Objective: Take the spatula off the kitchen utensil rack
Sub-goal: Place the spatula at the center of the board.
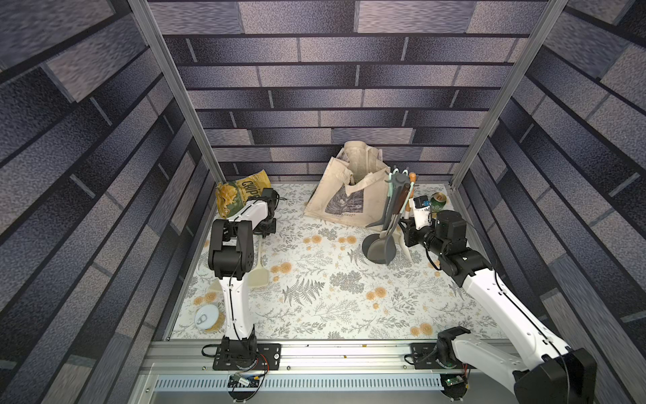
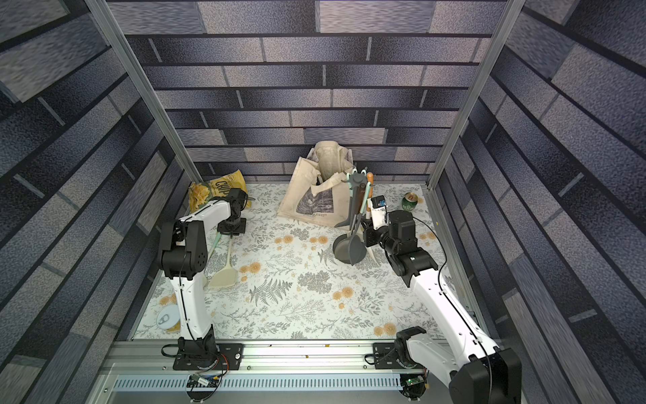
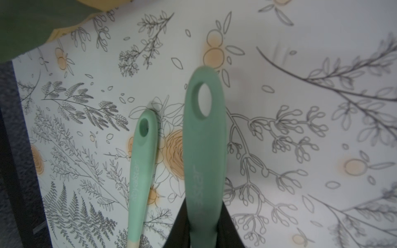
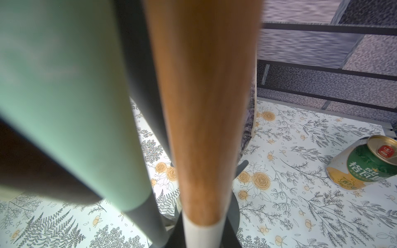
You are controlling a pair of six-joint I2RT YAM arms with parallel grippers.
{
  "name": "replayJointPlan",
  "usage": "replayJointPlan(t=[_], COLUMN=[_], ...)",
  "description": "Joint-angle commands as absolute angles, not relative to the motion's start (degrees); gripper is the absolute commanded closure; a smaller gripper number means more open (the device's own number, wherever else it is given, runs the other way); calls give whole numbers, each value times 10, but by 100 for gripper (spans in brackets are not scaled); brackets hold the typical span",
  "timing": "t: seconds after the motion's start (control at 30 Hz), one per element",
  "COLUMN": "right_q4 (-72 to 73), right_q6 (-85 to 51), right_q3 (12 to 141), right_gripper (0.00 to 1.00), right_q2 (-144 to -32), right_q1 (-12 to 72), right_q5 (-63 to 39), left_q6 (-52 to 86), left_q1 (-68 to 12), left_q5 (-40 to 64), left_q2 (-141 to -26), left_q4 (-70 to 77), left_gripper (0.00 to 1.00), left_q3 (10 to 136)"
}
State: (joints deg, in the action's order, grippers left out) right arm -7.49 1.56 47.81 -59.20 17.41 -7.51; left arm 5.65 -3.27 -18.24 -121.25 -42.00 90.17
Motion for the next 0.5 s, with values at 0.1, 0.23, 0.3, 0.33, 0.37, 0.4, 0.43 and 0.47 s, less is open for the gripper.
replayJointPlan(t=[0.1,0.23,0.3,0.33,0.37,0.4,0.43,0.47], right_q4=[-114,-118,-120,-122,-124,-128,-133,-138], right_q6=[20,21,21,21,21,21,20,20], right_q3=[472,477,480,482,483,486,490,492], right_gripper=[91,91,91,91,91,91,91,91], right_q2=[-585,-587,-588,-588,-588,-588,-589,-590], right_q1=[180,180,180,180,180,180,180,180], right_q5=[-74,-73,-73,-72,-71,-68,-65,-62], left_q6=[70,81,82,83,83,83,81,81], left_q1=[-32,-30,-30,-31,-32,-33,-36,-39], left_q5=[-196,-194,-194,-191,-188,-185,-181,-177], left_q2=[-1220,-1195,-1177,-1163,-1149,-1130,-1107,-1086], left_q4=[-434,-410,-399,-390,-380,-367,-351,-333], left_gripper=[69,63,63,63,63,63,62,62], left_q3=[903,876,864,854,845,833,817,802])
